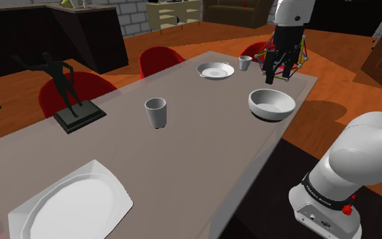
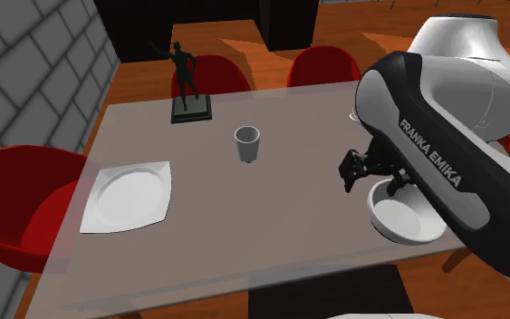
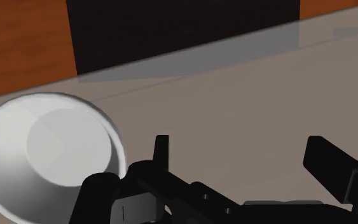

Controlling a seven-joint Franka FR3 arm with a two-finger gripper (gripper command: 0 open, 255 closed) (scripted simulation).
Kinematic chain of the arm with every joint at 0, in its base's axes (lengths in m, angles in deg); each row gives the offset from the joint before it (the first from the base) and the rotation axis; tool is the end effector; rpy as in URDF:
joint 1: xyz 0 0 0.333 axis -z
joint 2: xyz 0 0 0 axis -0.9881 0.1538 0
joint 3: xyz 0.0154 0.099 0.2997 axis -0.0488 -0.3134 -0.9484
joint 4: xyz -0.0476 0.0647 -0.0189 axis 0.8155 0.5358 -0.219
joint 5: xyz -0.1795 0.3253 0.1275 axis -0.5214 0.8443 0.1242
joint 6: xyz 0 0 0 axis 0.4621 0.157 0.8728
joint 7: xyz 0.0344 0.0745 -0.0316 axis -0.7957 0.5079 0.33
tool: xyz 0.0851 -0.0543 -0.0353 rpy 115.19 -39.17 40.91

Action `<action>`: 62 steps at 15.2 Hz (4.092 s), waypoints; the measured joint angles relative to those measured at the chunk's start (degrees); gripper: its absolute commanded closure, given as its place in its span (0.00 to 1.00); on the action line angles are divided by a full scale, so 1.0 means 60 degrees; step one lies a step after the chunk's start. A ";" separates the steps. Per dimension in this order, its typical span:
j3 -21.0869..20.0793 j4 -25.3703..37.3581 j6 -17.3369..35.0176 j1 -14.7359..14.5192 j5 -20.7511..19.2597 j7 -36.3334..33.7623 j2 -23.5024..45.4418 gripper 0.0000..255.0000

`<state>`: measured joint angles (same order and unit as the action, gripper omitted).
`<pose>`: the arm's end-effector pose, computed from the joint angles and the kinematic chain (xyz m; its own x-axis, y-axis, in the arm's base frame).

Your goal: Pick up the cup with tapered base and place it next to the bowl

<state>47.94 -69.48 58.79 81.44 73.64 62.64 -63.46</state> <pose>0.2968 -0.0303 0.5554 0.9888 -0.0820 -0.1245 -0.0872 -0.9955 -0.0367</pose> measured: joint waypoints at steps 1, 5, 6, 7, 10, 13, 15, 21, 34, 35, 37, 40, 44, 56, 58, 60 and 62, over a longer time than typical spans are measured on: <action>0.0000 0.0000 0.0000 0.0000 0.0000 0.0000 0.0000 0.00; -0.0250 0.0167 0.0710 -0.0215 0.0289 -0.0227 0.0863 0.00; -0.0284 0.0302 0.0936 -0.0262 0.0341 -0.0244 0.1217 0.00; -0.0310 0.0440 0.1165 -0.0305 0.0389 -0.0251 0.1578 0.00; -0.0554 0.0754 0.1835 -0.0510 0.0628 -0.0463 0.2538 0.00; -0.0747 0.1316 0.2337 -0.0677 0.0805 -0.0616 0.3572 0.00; -0.0898 0.1695 0.2651 -0.0796 0.0918 -0.0751 0.4238 0.00; -0.1166 0.3009 0.3398 -0.1021 0.1062 -0.0925 0.6226 0.00; -0.1660 0.7701 0.3644 -0.1640 0.0930 -0.1557 1.0996 0.00; -0.1695 0.8296 0.3500 -0.1734 0.0890 -0.1660 1.1432 0.00; -0.1734 0.9229 0.3353 -0.1865 0.0829 -0.1759 1.2190 0.00; -0.1738 0.9379 0.3526 -0.1896 0.0813 -0.1747 1.2508 0.00; -0.1744 0.9081 0.3967 -0.1927 0.0812 -0.1742 1.2645 0.00; -0.1745 0.8907 0.4163 -0.1934 0.0814 -0.1737 1.2664 1.00; -0.1746 0.8907 0.4163 -0.1935 0.0815 -0.1737 1.2665 1.00; -0.1746 0.8907 0.4163 -0.1935 0.0815 -0.1737 1.2665 1.00; -0.1747 0.8908 0.4164 -0.1935 0.0815 -0.1737 1.2666 1.00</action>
<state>37.46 -16.03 83.78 69.83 78.53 52.22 12.53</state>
